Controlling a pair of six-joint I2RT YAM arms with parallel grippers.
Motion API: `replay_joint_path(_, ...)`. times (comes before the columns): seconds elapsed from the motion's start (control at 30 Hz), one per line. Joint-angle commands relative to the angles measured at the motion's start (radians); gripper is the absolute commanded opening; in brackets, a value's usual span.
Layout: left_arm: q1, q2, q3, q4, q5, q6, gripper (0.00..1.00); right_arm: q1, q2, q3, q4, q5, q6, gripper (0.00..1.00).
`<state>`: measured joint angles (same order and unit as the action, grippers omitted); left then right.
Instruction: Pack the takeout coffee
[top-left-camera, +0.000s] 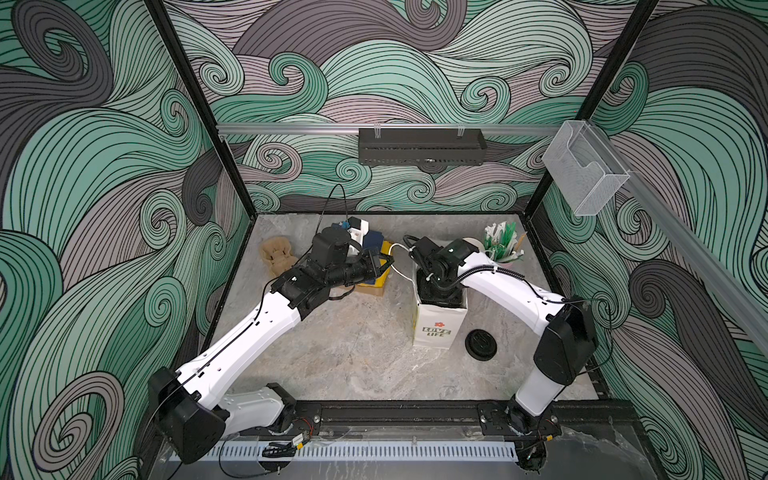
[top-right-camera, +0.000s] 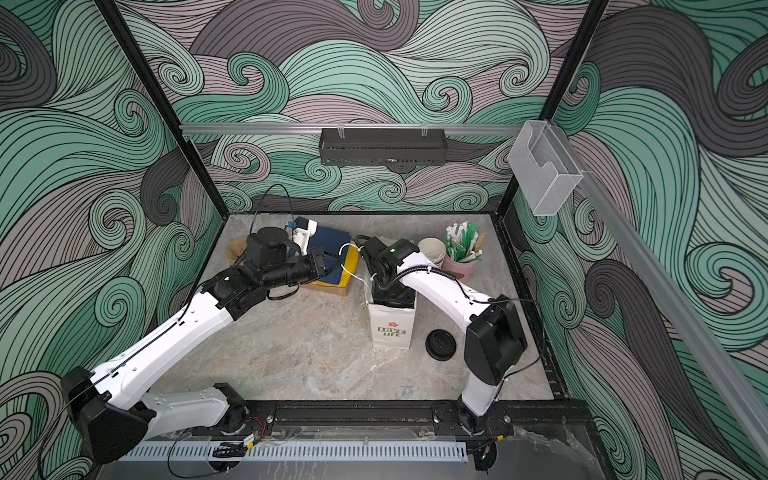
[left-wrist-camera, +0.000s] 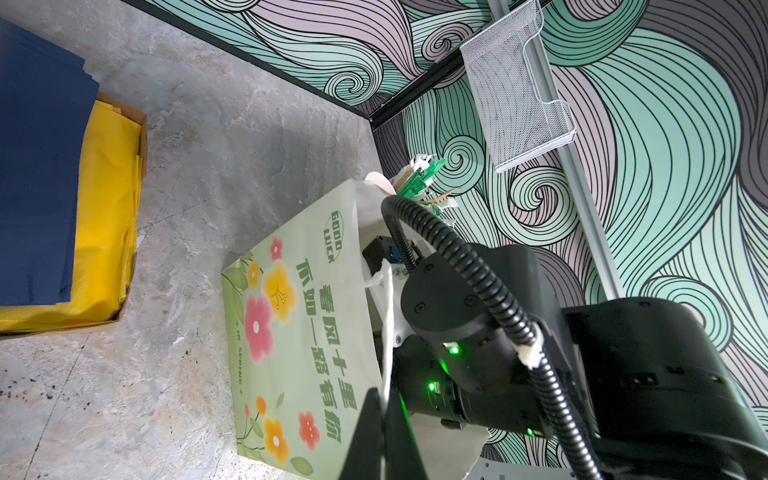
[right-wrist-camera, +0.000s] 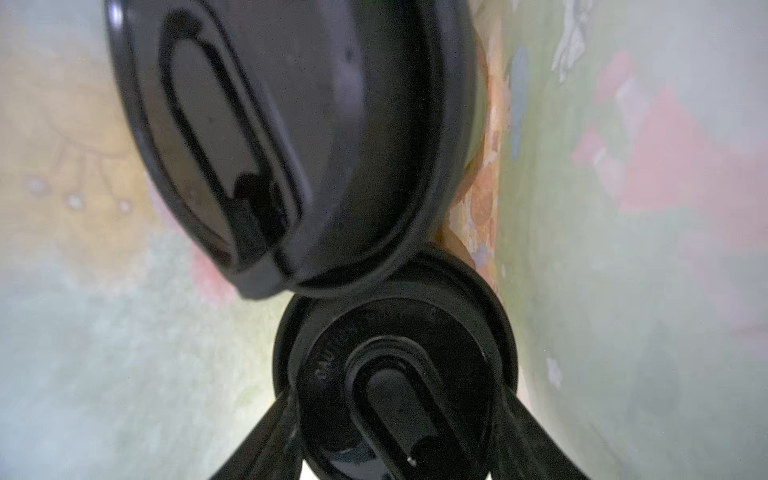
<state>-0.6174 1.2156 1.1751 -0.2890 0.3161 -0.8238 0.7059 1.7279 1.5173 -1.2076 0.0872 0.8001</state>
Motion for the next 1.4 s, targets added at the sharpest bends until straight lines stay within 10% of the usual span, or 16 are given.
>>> replay_joint_path(0.0, 0.008, -0.005, 0.003, 0.031, 0.014, -0.002, 0.0, -0.001, 0.051, -0.06, 0.032, -0.047, 0.017, 0.59)
replay_joint_path(1.37, 0.008, 0.001, -0.012, 0.046, 0.02, -0.007, 0.0, -0.022, 0.145, -0.117, 0.063, -0.093, -0.042, 0.56)
